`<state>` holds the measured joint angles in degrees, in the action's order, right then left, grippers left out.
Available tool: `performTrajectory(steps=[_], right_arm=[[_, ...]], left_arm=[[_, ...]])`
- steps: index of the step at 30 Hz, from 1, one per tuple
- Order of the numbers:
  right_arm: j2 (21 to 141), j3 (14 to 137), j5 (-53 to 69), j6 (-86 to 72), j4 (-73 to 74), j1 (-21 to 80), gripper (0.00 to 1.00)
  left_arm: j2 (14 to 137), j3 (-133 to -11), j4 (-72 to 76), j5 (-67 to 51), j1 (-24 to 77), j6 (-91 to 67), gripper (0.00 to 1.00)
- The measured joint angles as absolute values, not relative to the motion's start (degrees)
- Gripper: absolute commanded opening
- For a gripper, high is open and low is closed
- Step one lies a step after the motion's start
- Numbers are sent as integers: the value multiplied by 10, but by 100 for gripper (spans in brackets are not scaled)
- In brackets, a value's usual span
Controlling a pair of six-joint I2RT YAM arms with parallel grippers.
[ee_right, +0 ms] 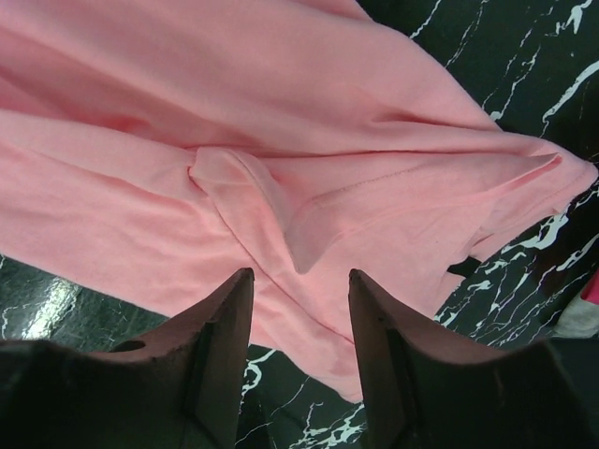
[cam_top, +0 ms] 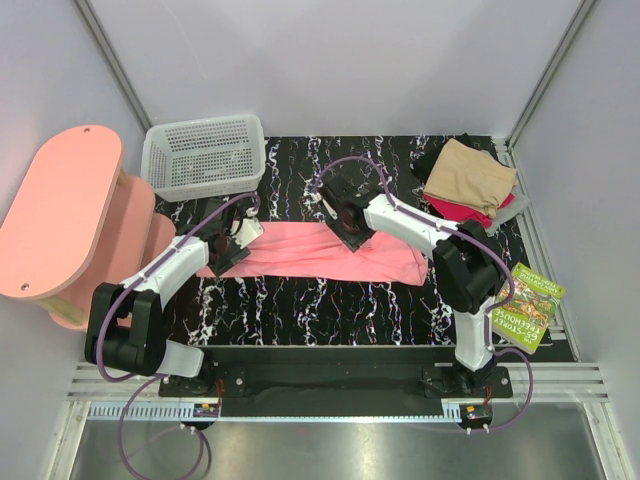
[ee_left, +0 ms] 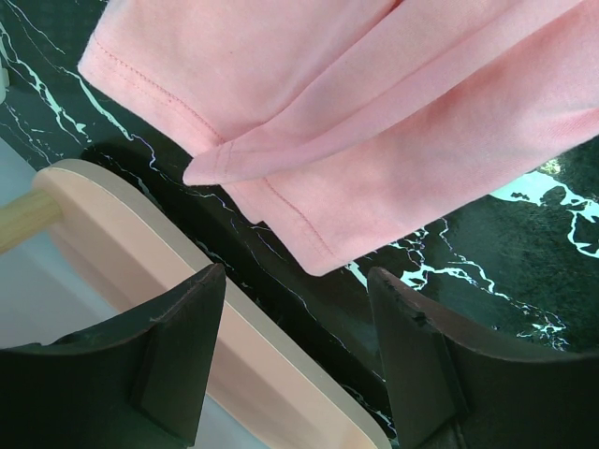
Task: Fold and stack the t-shirts
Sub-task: Fold the other side of the tshirt into a rectangle
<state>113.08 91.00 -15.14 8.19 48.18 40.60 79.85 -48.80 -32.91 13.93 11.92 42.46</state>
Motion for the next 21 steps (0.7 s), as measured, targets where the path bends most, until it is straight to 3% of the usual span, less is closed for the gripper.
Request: performTrajectory(steps=[7,15,21], right_arm=[[1160,910,-155,86,478,406,49],[1180,911,-156,84,477,406,27],[1183,917,-160,82,478,406,26]], left_arm=[[799,-488,-329,140,119,427,67],[799,-488,-329,139,112,433,67],[799,-488,-328,140,107,437,67]])
